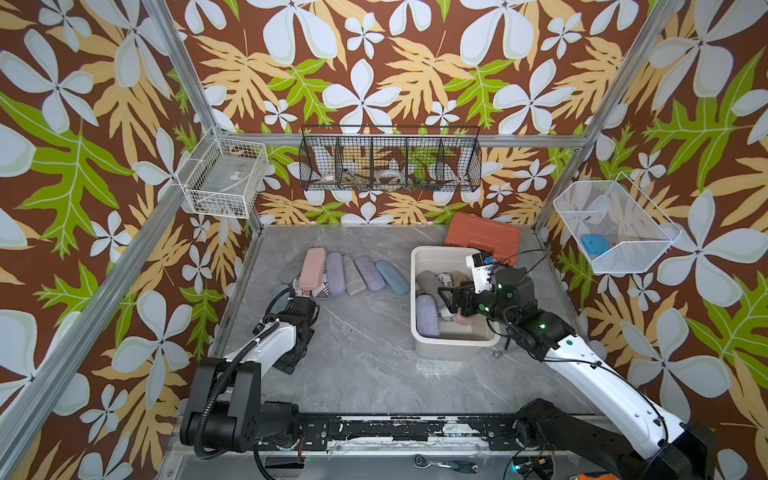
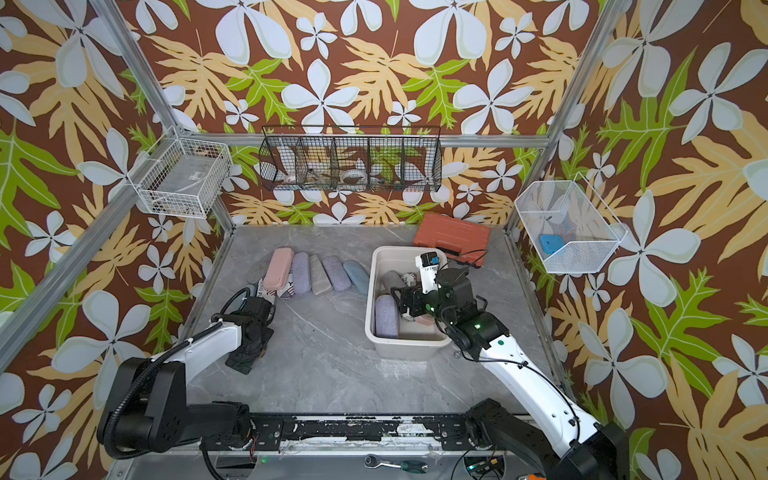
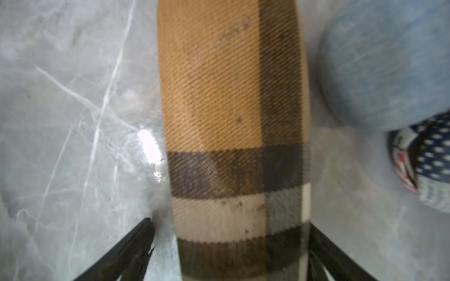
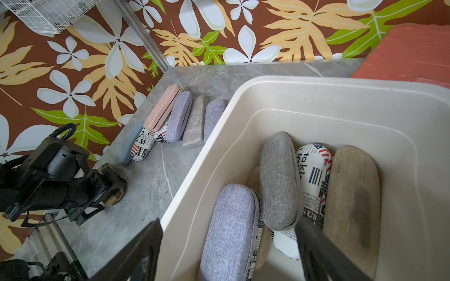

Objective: Put the glasses cases into the storage boxes
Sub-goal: Pick up the glasses case at the center of the board.

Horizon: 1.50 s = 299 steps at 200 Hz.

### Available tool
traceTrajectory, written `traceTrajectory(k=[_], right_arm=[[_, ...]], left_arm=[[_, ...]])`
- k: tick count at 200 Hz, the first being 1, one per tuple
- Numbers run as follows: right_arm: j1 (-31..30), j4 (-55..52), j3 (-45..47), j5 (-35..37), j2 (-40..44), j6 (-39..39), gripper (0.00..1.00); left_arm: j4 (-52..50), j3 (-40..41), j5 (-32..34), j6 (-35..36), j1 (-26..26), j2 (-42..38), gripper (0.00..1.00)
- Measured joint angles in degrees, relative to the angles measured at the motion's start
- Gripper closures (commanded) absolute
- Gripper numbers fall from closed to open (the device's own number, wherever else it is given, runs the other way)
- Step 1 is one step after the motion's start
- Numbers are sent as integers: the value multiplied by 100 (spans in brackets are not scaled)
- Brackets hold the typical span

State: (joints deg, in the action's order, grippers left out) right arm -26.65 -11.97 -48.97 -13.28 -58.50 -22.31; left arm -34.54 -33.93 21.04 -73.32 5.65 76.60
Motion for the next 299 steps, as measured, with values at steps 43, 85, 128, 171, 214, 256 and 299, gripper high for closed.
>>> traceTrajectory(k=[43, 85, 128, 171, 214, 256, 299], right_arm=[[-2, 17, 0, -26, -33, -2, 20], [0, 33, -4, -17, -26, -2, 21], [0, 35, -72, -2, -98, -17, 22], [0, 42, -114, -22, -151, -24, 22], [0, 87, -210, -138, -260, -109, 22], [0, 269, -275, -341, -507, -306, 24], [-79, 439, -522, -474, -940, -479, 25]], left_arm=[[275, 256, 367, 229, -149, -81, 22], [529, 640, 546, 415, -153, -562, 31], [595, 1056, 192, 614, -168, -1620, 41], [527, 1235, -188, 1027, -168, -2949, 47], [498, 1427, -909, 1307, -13, -3827, 49], [544, 1178, -1246, 1515, 514, -4192, 50], [820, 778, -1176, 1777, 1403, -4284, 52]])
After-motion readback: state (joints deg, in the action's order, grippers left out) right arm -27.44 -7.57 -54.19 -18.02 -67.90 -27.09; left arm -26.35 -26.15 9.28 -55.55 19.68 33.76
